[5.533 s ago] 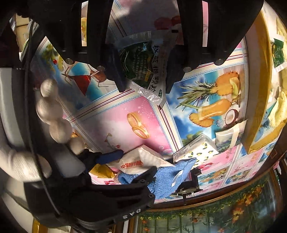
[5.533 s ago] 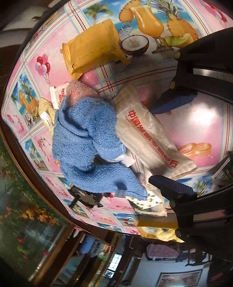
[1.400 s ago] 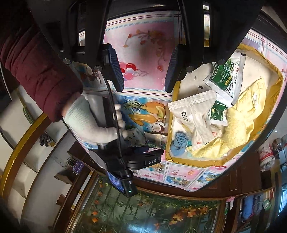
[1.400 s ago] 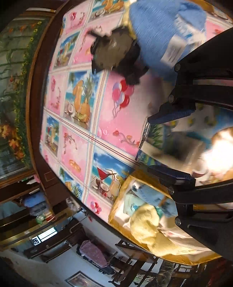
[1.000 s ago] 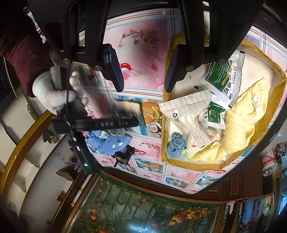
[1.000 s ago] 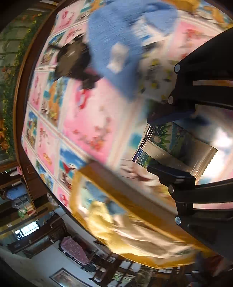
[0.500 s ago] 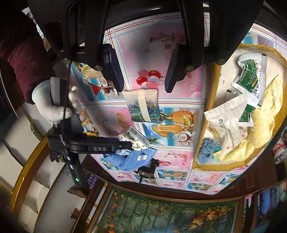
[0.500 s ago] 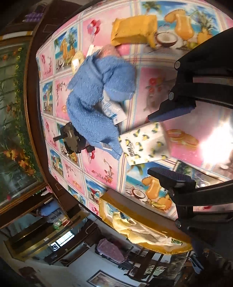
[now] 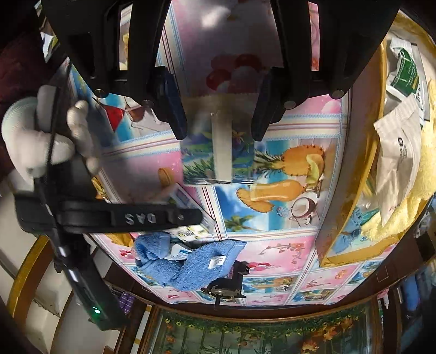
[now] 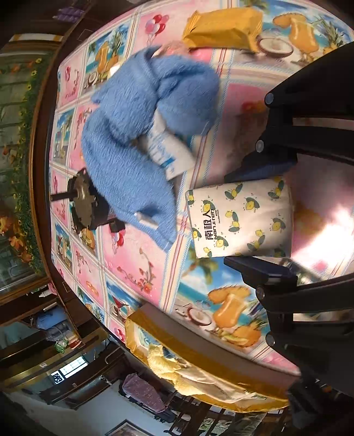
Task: Organize soft objects
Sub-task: 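Carry both tissue packs into the box and release them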
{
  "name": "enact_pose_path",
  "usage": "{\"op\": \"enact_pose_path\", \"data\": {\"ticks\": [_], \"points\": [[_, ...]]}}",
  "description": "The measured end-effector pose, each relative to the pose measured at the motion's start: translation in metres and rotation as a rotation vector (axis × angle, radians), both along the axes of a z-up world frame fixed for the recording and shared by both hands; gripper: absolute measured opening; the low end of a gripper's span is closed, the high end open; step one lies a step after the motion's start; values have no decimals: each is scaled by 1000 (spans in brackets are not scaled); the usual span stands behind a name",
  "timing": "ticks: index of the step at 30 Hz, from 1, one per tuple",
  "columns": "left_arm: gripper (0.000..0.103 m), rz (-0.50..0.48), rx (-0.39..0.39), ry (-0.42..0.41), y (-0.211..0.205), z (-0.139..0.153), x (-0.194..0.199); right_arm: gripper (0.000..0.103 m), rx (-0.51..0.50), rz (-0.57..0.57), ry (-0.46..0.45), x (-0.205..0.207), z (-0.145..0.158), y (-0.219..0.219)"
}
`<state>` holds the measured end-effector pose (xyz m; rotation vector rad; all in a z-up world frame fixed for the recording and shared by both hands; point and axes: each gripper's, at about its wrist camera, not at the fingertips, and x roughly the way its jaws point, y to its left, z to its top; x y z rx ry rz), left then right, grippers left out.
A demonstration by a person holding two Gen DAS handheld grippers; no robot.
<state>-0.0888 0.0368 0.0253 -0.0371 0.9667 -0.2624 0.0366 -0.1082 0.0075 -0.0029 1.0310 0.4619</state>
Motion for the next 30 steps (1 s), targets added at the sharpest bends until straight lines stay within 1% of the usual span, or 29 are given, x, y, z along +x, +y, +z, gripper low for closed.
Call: {"op": "enact_pose_path", "data": {"ticks": [1, 4, 6, 7, 8, 9, 10, 11, 12, 13, 15, 16, 17, 18, 20, 23, 26, 30], "points": [[61, -1, 6, 0, -2, -2, 4, 52, 0, -4, 2, -3, 0, -5], [62, -7, 3, 19, -4, -8, 17, 52, 16, -9, 10, -10, 1, -19], [63, -22, -24, 29, -5, -10, 22, 52, 24, -13, 11, -14, 1, -27], [68, -25, -17, 20, -8, -10, 24, 52, 26, -14, 12, -14, 0, -28], [71, -30, 3, 13, -12, -11, 24, 52, 28, -15, 12, -16, 0, -30], [72, -39, 29, 3, -16, -12, 24, 52, 29, -15, 12, -18, 0, -30], [74, -53, 66, -6, -22, -13, 23, 52, 31, -15, 13, -20, 0, -32], [79, -72, 108, -7, -29, -15, 22, 53, 36, -15, 13, -22, 0, -33], [80, -91, 147, -9, -35, -17, 20, 52, 40, -16, 13, -24, 0, -33], [81, -105, 157, -16, -40, -17, 18, 52, 45, -18, 14, -26, 0, -36], [81, -118, 152, -15, -42, -17, 15, 52, 60, -25, 17, -29, 0, -39], [77, -117, 146, -13, -42, -17, 15, 52, 68, -26, 20, -30, 0, -41], [62, -114, 139, -22, -40, -16, 14, 52, 73, -24, 21, -31, -1, -42], [62, -114, 133, -15, -38, -15, 14, 52, 76, -23, 22, -33, 0, -41], [54, -108, 117, -11, -35, -13, 12, 52, 82, -21, 26, -38, 0, -41], [54, -102, 61, 3, -28, -10, 8, 51, 103, -17, 38, -44, 0, -41], [54, -85, 3, -7, -17, 0, -3, 51, 117, -14, 34, -50, 4, -37], [54, -35, -90, -53, 11, 25, -21, 51, 123, 16, 12, -57, 16, -23]]}}
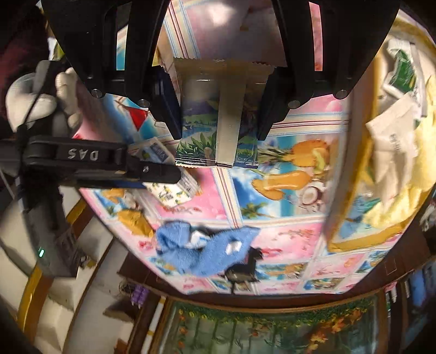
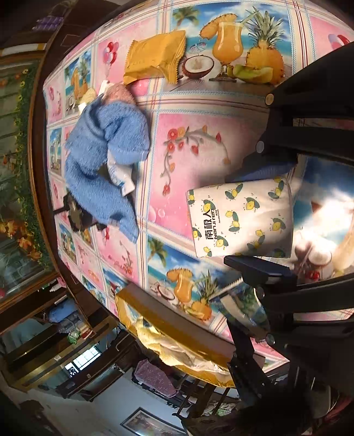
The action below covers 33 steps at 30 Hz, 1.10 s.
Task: Organize soft objects
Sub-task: 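Carry both tissue packs into the box and release them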
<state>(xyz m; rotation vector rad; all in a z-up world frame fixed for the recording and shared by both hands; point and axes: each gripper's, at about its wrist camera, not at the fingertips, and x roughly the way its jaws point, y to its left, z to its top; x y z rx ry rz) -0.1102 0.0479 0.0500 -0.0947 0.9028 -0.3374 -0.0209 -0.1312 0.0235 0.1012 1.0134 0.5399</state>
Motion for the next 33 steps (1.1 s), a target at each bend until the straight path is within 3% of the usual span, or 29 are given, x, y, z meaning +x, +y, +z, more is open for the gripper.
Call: {"op": "enact_pose_path", "data": {"ticks": [4, 8, 13, 18, 21, 27, 30, 33], "points": [[54, 95, -56, -58, 45, 25, -21, 51, 28, 49, -11, -5, 13, 23], [54, 244, -45, -100, 100, 38, -37, 51, 65, 120, -17, -10, 24, 58], [54, 432, -34, -72, 171, 24, -43, 51, 86, 232, -18, -20, 33, 114], [54, 548, -31, -8, 223, -2, -41, 51, 72, 347, -26, -36, 36, 174], [54, 561, -57, 22, 241, -14, -37, 51, 56, 414, -18, -43, 32, 209], [54, 565, -9, 47, 242, -27, -27, 51, -5, 476, 4, -52, 17, 260], [55, 572, -107, 11, 251, -20, -37, 51, -30, 473, 19, -47, 9, 267], [56, 589, -144, -47, 254, -6, -45, 51, -54, 463, 26, -45, -2, 271]]}}
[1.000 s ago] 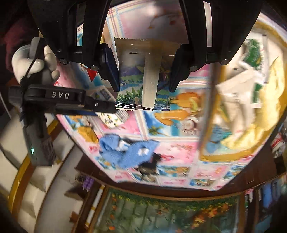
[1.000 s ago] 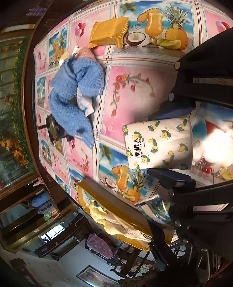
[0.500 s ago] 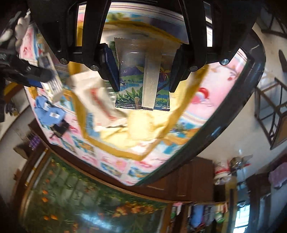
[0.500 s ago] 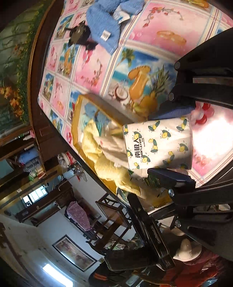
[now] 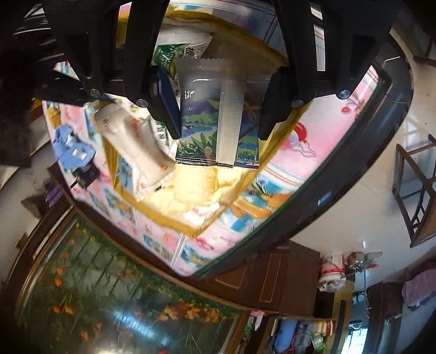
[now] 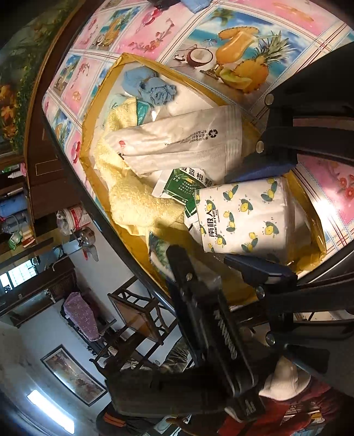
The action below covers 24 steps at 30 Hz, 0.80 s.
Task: Organize soft objects
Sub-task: 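Carry both tissue packs into the box and release them, then move both open tools from the box back to the remaining items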
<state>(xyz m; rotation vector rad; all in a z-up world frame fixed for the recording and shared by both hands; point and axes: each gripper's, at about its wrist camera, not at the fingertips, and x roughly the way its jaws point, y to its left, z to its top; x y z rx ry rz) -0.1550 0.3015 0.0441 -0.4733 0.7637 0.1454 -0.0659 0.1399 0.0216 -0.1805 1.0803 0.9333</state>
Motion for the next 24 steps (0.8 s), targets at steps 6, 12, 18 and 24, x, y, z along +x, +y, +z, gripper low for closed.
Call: {"op": "enact_pose_path", "data": {"ticks": [6, 12, 18, 24], "points": [[64, 40, -10, -101, 1, 27, -17, 58, -22, 60, -115, -14, -9, 15], [64, 32, 19, -135, -12, 49, -29, 62, 124, 52, -72, -14, 10, -3], [66, -24, 129, -140, -53, 66, -32, 63, 228, -36, -71, -10, 28, -57], [66, -138, 254, -100, -116, 62, -20, 64, 245, -181, -81, -1, 27, -137]]}}
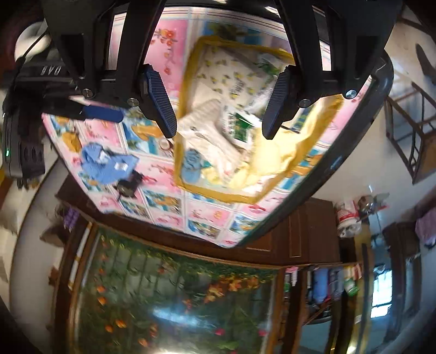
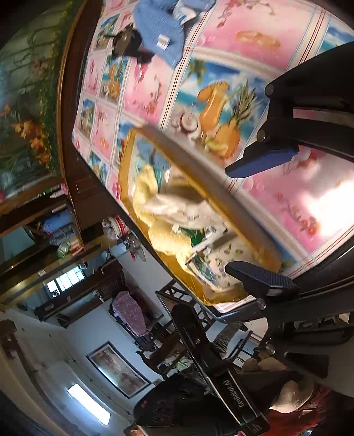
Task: Organize soft objects
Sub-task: 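Move both open tools from the box back to the remaining items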
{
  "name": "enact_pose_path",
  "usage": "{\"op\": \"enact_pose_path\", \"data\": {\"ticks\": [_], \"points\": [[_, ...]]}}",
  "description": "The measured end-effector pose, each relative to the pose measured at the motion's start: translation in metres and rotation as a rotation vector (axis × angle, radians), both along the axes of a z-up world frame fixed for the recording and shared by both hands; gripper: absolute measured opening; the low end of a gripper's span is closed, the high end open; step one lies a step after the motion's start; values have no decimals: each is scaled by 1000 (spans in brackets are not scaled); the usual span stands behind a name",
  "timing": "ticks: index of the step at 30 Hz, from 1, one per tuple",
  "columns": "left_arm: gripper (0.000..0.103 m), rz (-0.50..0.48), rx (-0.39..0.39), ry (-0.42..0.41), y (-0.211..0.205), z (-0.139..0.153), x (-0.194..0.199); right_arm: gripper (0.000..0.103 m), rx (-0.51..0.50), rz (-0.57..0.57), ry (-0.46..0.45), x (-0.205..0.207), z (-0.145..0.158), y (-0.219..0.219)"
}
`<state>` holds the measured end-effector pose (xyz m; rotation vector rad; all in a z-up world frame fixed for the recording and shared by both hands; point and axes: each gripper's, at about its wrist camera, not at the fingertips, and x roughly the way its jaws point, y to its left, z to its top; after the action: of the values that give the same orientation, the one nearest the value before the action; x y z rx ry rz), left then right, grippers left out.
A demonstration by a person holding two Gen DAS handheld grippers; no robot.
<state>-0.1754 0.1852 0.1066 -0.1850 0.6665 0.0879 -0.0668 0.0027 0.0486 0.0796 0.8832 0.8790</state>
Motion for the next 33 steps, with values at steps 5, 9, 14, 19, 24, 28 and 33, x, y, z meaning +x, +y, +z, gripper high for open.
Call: {"op": "enact_pose_path", "data": {"ticks": [5, 9, 14, 19, 24, 28, 33], "points": [[66, -66, 98, 90, -55, -16, 15, 64, 26, -124, 56, 10, -13, -61], [66, -95, 174, 144, -88, -28, 24, 64, 44, -196, 66, 10, -17, -97], [66, -103, 242, 159, -113, -34, 27, 65, 69, -248, 80, 15, -21, -128], [66, -99, 300, 148, -125, -35, 30, 65, 92, -270, 102, 20, -29, -142], [66, -107, 316, 142, -130, -37, 32, 65, 97, -275, 119, 23, -36, -146], [66, -110, 318, 151, -132, -40, 36, 65, 98, -277, 124, 26, -39, -149], [66, -121, 308, 167, -134, -46, 42, 65, 91, -283, 131, 30, -41, -151]]}}
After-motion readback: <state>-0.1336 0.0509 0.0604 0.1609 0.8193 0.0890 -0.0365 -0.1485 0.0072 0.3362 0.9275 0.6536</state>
